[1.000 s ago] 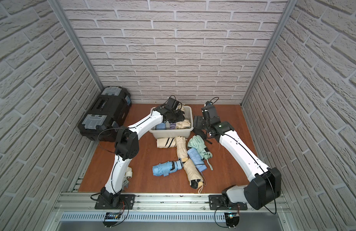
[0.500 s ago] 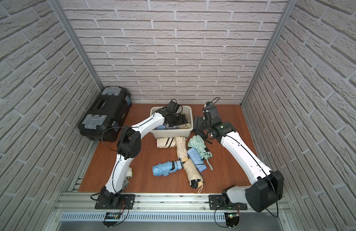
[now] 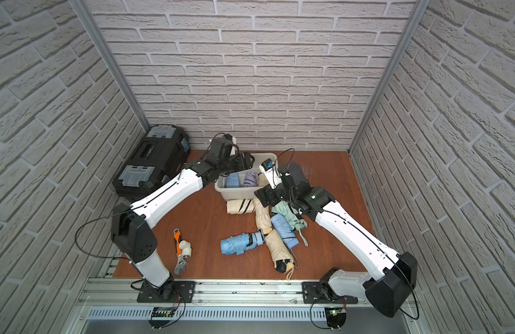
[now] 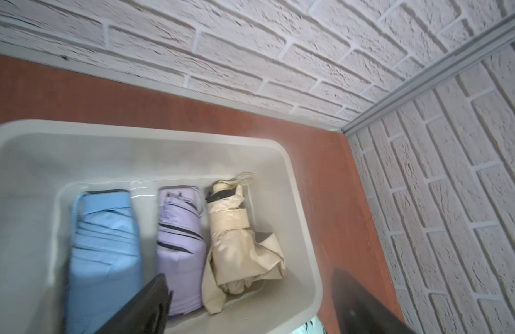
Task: Put the umbrella into the storage box
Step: Place the umbrella in the storage box.
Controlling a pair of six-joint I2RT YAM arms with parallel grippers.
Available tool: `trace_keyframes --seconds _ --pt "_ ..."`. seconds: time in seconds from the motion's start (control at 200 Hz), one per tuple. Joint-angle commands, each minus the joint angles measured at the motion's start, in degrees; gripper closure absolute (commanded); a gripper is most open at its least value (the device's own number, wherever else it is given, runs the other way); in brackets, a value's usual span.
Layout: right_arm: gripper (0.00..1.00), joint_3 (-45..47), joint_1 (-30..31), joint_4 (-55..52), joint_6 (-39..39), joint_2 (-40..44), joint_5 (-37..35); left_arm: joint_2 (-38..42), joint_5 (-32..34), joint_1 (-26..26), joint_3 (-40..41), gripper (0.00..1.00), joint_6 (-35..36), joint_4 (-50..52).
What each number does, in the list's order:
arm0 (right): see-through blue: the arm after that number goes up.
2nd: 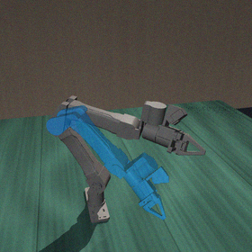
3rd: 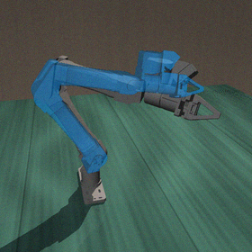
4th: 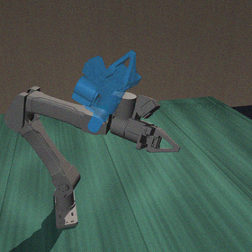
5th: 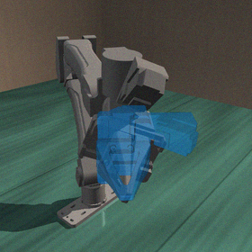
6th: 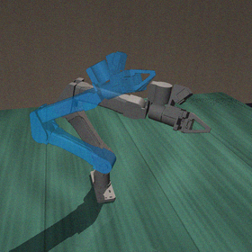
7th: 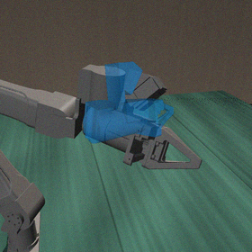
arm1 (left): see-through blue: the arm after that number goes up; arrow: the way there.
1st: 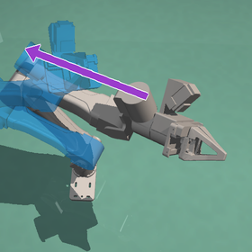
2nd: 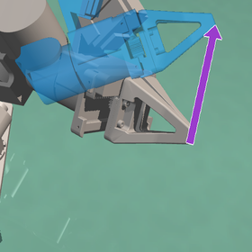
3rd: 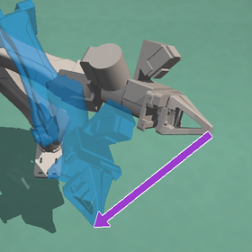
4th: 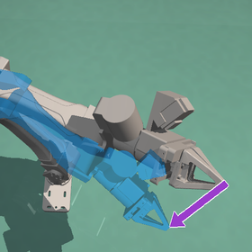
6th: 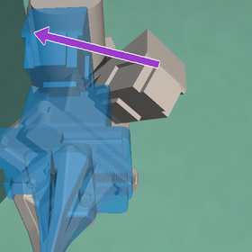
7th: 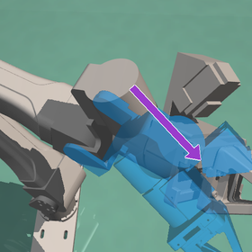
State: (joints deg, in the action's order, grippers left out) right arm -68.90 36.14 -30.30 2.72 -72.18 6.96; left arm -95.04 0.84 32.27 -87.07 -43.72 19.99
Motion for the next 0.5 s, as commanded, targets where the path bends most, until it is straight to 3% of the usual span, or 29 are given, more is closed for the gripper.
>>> trace_keyframes --seconds 0.0,0.2,0.495 --pt "0.10 2.94 5.68 2.33 13.55 1.46 6.76 5.61 4.11 -2.93 7.15 0.10 -0.53 -1.80" --pt "0.10 3.74 15.90 -3.00 25.80 -3.61 3.60 16.70 6.69 -7.76 17.69 0.10 -1.82 0.79" --pt "0.11 8.63 19.94 1.47 20.97 -5.21 -0.09 33.45 7.16 -10.38 33.21 0.13 2.71 5.17"
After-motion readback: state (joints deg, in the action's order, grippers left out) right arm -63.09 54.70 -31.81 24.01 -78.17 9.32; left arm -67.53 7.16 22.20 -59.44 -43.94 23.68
